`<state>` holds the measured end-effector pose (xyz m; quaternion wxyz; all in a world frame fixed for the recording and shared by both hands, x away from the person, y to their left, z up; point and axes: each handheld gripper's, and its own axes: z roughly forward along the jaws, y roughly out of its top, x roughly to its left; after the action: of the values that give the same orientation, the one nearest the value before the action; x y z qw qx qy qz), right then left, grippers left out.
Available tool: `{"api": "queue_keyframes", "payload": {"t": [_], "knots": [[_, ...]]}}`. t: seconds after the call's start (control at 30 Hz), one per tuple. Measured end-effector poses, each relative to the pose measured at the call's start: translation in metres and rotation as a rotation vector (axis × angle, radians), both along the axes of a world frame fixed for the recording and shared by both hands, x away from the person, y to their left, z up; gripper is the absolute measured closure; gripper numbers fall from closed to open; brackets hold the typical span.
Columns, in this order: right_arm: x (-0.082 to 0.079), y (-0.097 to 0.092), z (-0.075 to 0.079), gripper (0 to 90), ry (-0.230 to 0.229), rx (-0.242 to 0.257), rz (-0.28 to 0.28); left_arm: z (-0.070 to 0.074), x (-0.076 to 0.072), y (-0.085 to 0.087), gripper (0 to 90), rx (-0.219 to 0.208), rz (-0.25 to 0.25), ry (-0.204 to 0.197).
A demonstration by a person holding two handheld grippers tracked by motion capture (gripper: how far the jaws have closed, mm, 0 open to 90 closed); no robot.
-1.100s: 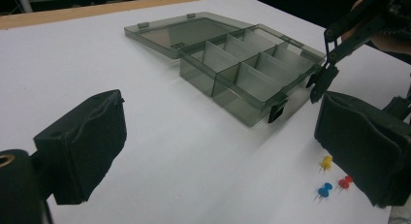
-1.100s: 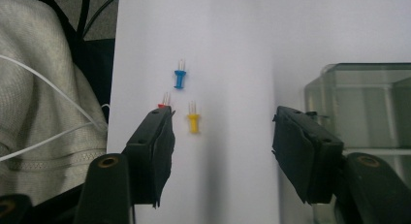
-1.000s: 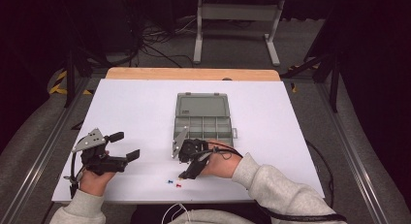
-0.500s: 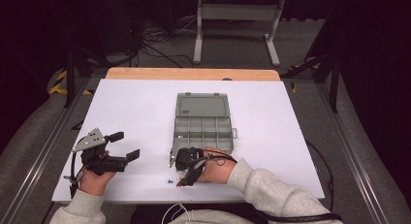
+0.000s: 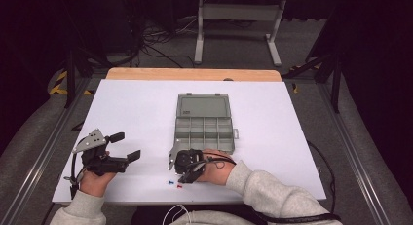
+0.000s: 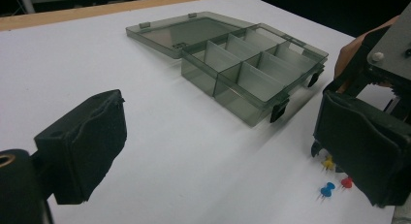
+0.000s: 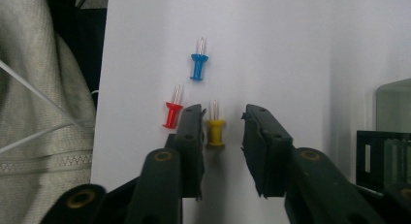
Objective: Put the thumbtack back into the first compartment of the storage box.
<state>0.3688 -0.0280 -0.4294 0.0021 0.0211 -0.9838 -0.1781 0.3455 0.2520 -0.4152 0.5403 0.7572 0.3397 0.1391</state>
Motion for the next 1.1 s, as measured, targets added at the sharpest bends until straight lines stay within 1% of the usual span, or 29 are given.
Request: {"api": "queue_keyframes", "payload": {"t": [0.07, 0.1, 0.17, 0.2, 0.33, 0.37, 0.43, 0.53, 0.57, 0.6, 0.63, 0.83, 0.97, 1.1], "knots": [[-0.001, 0.0, 0.0, 75.1, -0.009, -0.002, 0.005, 0.0, 0.0, 0.0, 5.5, 0.0, 0.0, 0.0], [-0.002, 0.001, 0.001, 77.9, -0.007, -0.012, 0.001, 0.0, 0.0, 0.0, 5.5, 0.002, -0.001, 0.001], [-0.002, 0.001, 0.0, 81.3, -0.015, -0.008, 0.009, 0.0, 0.0, 0.0, 5.5, 0.001, 0.003, -0.001], [-0.001, 0.001, 0.0, 81.3, -0.018, -0.004, 0.014, 0.0, 0.0, 0.0, 5.5, 0.001, 0.003, -0.001], [0.0, 0.001, 0.001, 81.9, -0.015, -0.006, 0.005, 0.0, 0.0, 0.0, 5.6, 0.0, 0.0, 0.0], [-0.001, 0.001, 0.002, 84.4, -0.007, -0.008, -0.003, 0.0, 0.0, 0.0, 5.6, 0.002, -0.001, 0.001], [0.0, 0.0, 0.003, 84.4, -0.005, 0.002, -0.006, 0.0, 0.0, 0.0, 5.6, 0.001, 0.0, 0.001], [0.003, -0.001, 0.01, 84.5, -0.01, 0.018, -0.004, 0.0, 0.0, 0.0, 5.6, -0.002, 0.0, 0.0], [0.004, -0.002, 0.013, 84.5, -0.012, 0.017, -0.014, 0.0, 0.0, 0.0, 5.6, 0.001, 0.001, 0.001], [0.007, -0.002, 0.015, 84.5, -0.015, 0.021, -0.004, 0.0, 0.0, 0.0, 5.6, 0.002, 0.0, 0.0], [0.007, -0.004, 0.019, 84.5, -0.011, 0.018, -0.019, 0.0, 0.0, 0.0, 5.5, 0.001, 0.0, 0.0], [0.017, -0.008, 0.033, 84.5, -0.018, 0.046, -0.04, 0.0, 0.001, 0.0, 5.5, 0.001, 0.0, 0.001], [0.026, -0.011, 0.043, 84.5, -0.021, 0.055, -0.062, 0.0, 0.001, -0.001, 5.6, 0.001, -0.002, 0.001], [0.031, -0.013, 0.049, 84.5, -0.027, 0.069, -0.077, 0.0, 0.001, -0.001, 5.6, 0.001, -0.003, 0.001]]}}
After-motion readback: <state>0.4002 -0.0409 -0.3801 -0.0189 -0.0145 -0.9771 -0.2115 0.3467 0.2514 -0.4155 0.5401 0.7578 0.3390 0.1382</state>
